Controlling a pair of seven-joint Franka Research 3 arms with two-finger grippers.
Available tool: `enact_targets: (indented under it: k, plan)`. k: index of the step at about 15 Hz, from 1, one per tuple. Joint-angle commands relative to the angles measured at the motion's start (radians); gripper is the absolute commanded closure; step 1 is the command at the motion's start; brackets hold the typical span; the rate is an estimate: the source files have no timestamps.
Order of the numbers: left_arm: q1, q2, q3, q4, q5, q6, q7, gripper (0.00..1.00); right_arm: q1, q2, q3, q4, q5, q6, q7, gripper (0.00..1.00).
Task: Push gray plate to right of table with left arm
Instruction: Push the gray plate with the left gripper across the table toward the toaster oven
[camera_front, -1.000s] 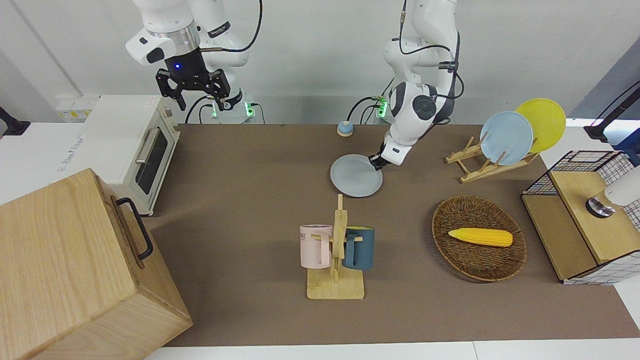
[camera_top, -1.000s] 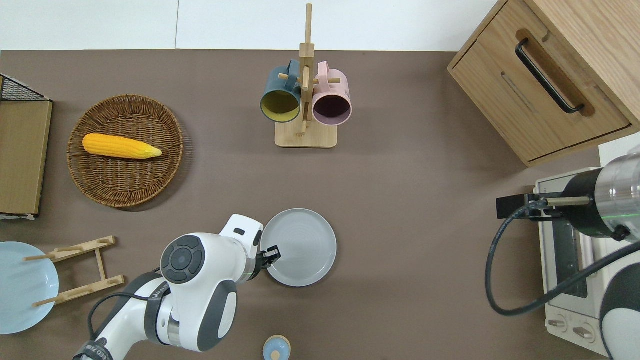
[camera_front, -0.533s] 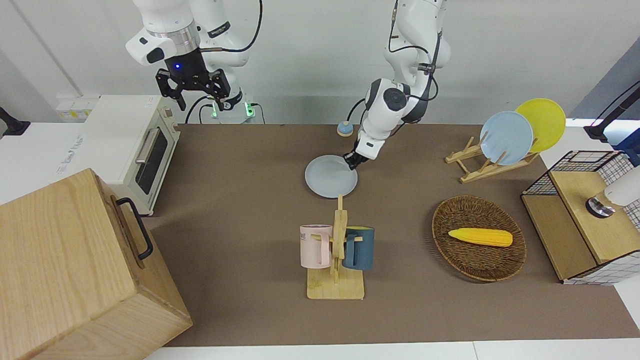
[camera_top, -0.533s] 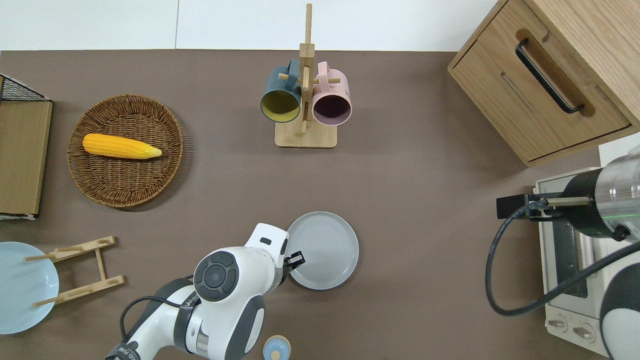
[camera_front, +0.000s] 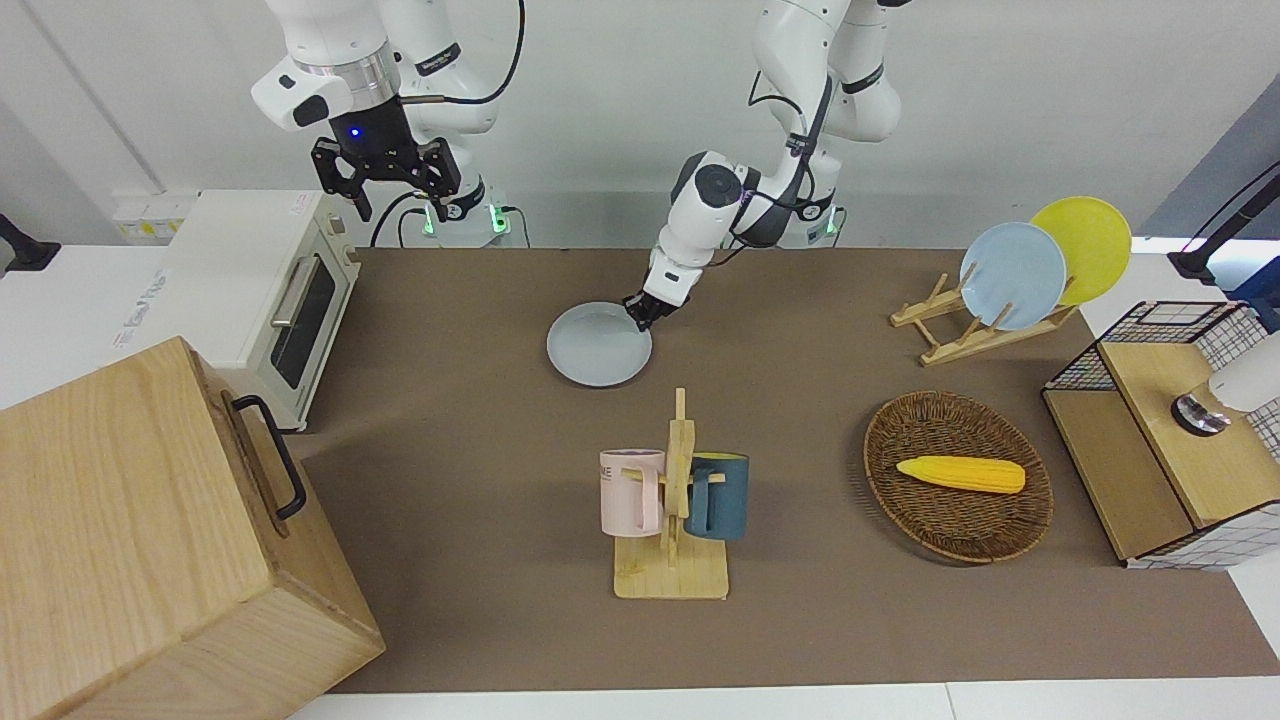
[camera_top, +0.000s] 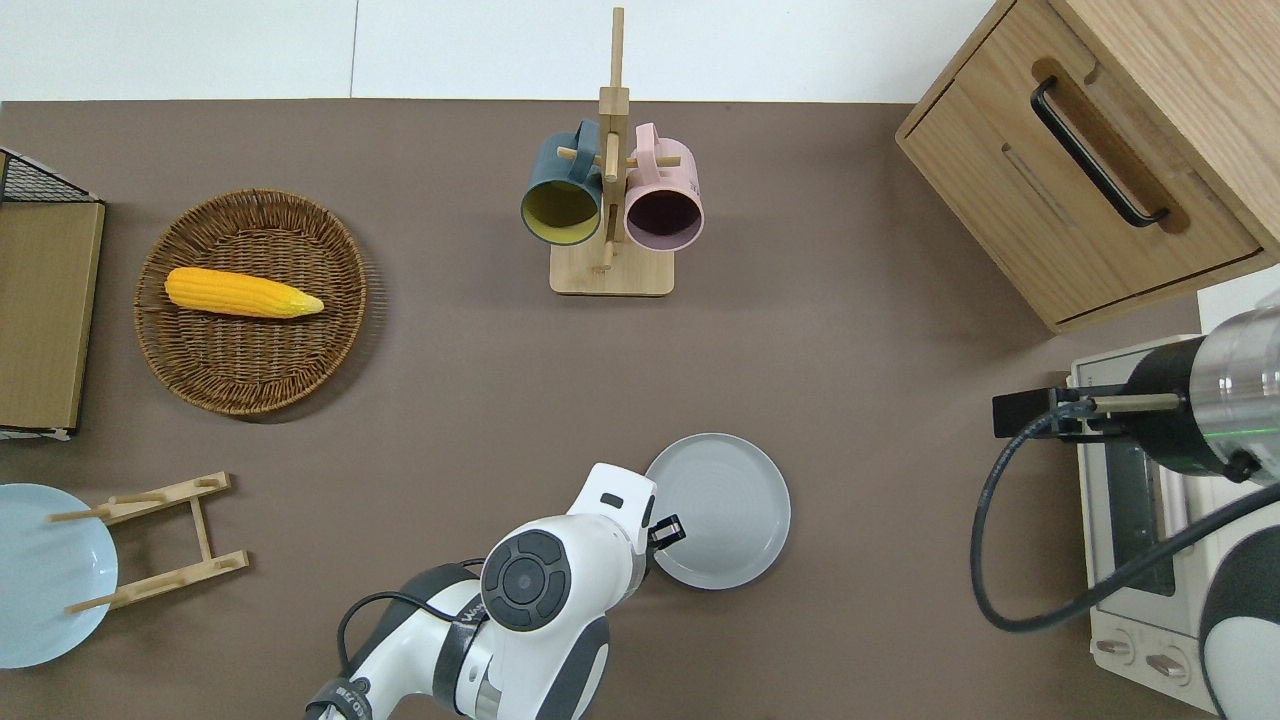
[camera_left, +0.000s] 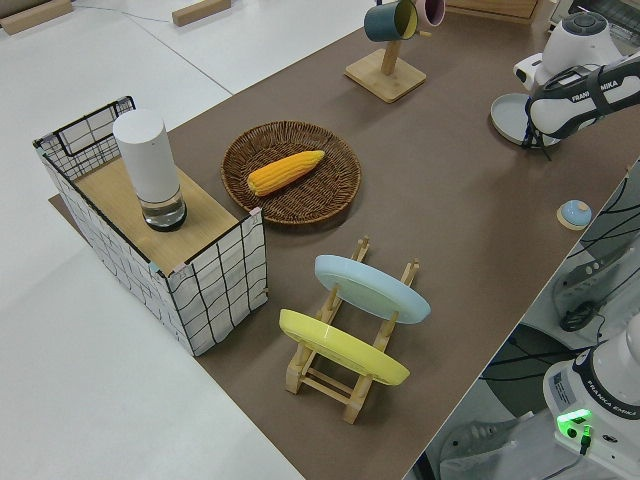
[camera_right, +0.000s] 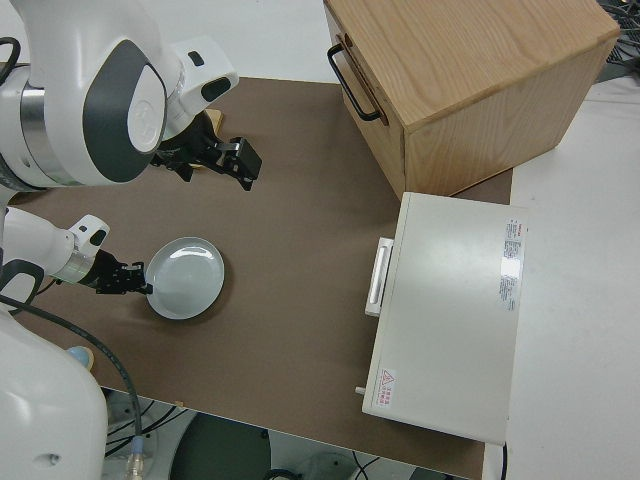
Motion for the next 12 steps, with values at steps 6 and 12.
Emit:
enact_targets:
  k: [6, 12]
  plan:
    - [-0.086, 0.213, 0.005, 0.146, -0.033, 0.109, -0.099, 1.0, -0.024, -0.027, 0.014, -0.027, 0.021, 0.0, 0.01, 0.007]
    - [0.019, 0.103, -0.07, 0.138, -0.033, -0.046, -0.105, 0.35, -0.024, -0.027, 0.014, -0.027, 0.021, 0.0, 0.01, 0.005]
